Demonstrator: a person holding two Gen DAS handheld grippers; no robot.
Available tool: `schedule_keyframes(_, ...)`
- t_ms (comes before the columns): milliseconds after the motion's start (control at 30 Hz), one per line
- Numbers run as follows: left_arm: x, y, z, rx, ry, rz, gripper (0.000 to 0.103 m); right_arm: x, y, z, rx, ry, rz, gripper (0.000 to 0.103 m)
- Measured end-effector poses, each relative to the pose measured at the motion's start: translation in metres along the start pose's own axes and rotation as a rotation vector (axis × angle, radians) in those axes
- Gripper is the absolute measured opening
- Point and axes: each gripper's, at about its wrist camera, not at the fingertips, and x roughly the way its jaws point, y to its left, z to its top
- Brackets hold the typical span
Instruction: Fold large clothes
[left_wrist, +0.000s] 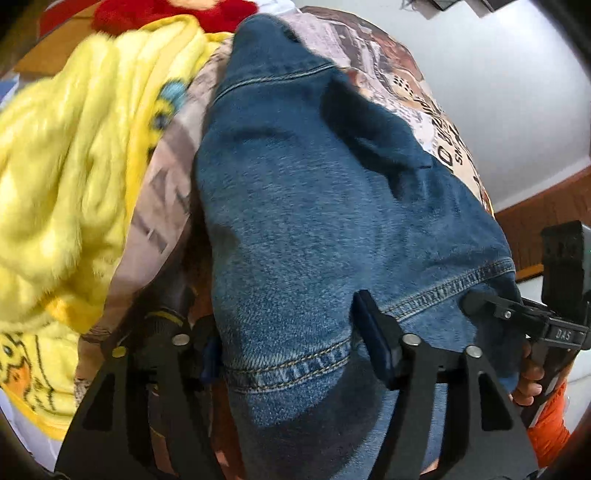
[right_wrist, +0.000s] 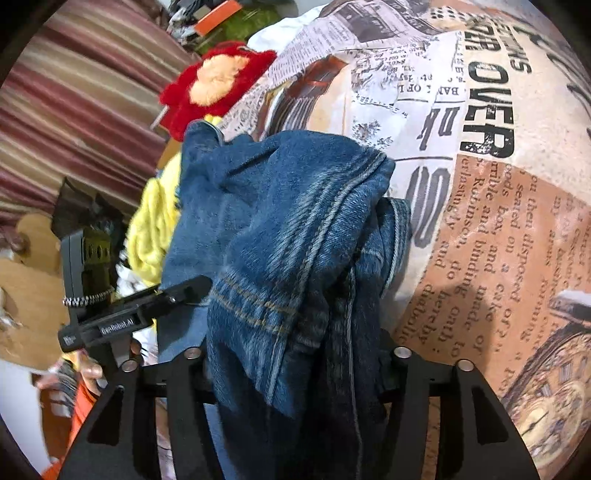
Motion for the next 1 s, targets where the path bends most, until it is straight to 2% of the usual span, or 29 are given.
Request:
schedule_keyframes(100, -0.006, 0.000, -0.010, 0.010, -0.028, 0.027, 0.072, -0.003, -0.001, -0.005, -0.030, -0.011, -0.014, 0.069)
schedule_keyframes(167, -0.011, -0.003, -0.014, 0.031, -0.046, 0.062, 0.074, -0.009, -0.009, -0.010, -0.034, -0.007, -0.012, 0.072)
schedule_keyframes(300, -0.020, -0.010, -0.018, 0.092, -0.050, 0.138, 0.076, -0.025, -0.018, -0.025, -0.057, 0.002, -0.007, 0.072)
schedule_keyframes(367, -0.030, -0.015, -0.025, 0.127, -0.079, 0.189, 0.076, -0.035, -0.016, -0.031, -0.087, -0.012, -0.024, 0.072)
schedule_keyframes(500, -0.042, -0.022, -0.034, 0.185, -0.086, 0.236, 0.076, -0.062, -0.013, -0.040, -0.159, -0.055, -0.084, 0.072)
schedule_keyframes(600, -0.052, -0.035, -0.033, 0.259, -0.129, 0.312, 0.076, -0.080, -0.007, -0.040, -0.205, -0.100, -0.135, 0.072)
schedule_keyframes(700, -0.060, -0.044, -0.022, 0.300, -0.187, 0.368, 0.077, -0.094, 0.003, -0.031, -0.236, -0.173, -0.189, 0.072)
schedule_keyframes(867, -0.057, -0.053, 0.017, 0.296, -0.270, 0.408, 0.083, -0.100, 0.022, -0.006, -0.254, -0.269, -0.175, 0.073)
schedule_keyframes(1000, -0.030, -0.048, 0.052, 0.260, -0.266, 0.426, 0.083, -0.078, 0.035, 0.015, -0.271, -0.276, -0.167, 0.073)
